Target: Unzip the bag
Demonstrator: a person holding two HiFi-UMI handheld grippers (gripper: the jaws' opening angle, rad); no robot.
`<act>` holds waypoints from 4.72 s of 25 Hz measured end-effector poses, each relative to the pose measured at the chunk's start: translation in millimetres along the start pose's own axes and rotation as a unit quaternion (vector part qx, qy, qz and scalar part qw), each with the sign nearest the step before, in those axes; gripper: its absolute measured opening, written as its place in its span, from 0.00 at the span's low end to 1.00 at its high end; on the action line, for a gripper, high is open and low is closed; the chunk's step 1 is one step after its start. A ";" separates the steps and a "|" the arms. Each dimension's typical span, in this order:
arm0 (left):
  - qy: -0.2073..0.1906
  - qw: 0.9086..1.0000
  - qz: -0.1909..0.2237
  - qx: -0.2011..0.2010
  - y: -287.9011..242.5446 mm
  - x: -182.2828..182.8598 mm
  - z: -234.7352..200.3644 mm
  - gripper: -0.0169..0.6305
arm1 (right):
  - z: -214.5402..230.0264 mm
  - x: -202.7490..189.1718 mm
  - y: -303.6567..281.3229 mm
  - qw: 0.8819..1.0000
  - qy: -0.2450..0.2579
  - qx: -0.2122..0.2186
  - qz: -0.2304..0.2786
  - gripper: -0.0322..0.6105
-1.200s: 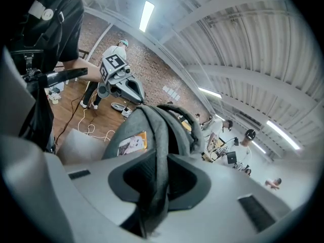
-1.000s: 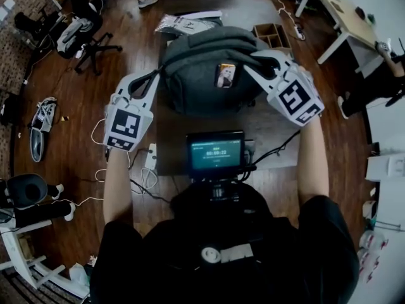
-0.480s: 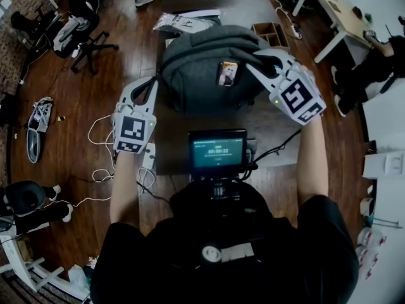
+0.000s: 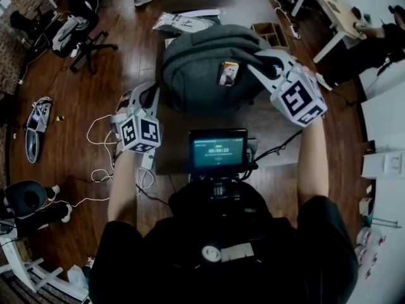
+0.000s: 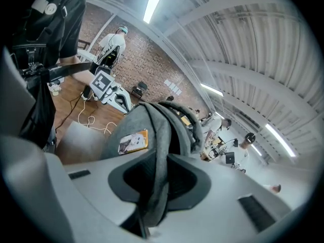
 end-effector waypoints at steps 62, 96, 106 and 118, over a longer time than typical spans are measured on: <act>0.331 0.932 0.132 0.062 -22.8 -32.6 28.6 0.14 | -4.5 -1.9 -16.8 0.997 -0.057 -0.002 0.042 0.19; 0.301 0.877 0.364 0.085 74.6 184.7 -61.8 0.10 | -43.2 38.7 61.0 0.941 -0.119 -0.045 0.312 0.30; 0.300 0.873 0.359 0.139 73.6 180.1 -60.7 0.03 | -37.7 49.0 103.5 0.861 -0.261 -0.125 0.418 0.13; 0.312 0.872 0.350 0.141 62.7 180.9 -66.5 0.03 | -44.9 81.7 86.2 0.860 -0.266 -0.103 0.423 0.13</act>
Point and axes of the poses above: the fingertips, and each gripper's own axes: y backward along the fingers, z to its right, x out of its top, the point moved 4 cm from there along y, backward along the fingers, and after that the axes turned 8 degrees about -y, right-handed, at the moved point
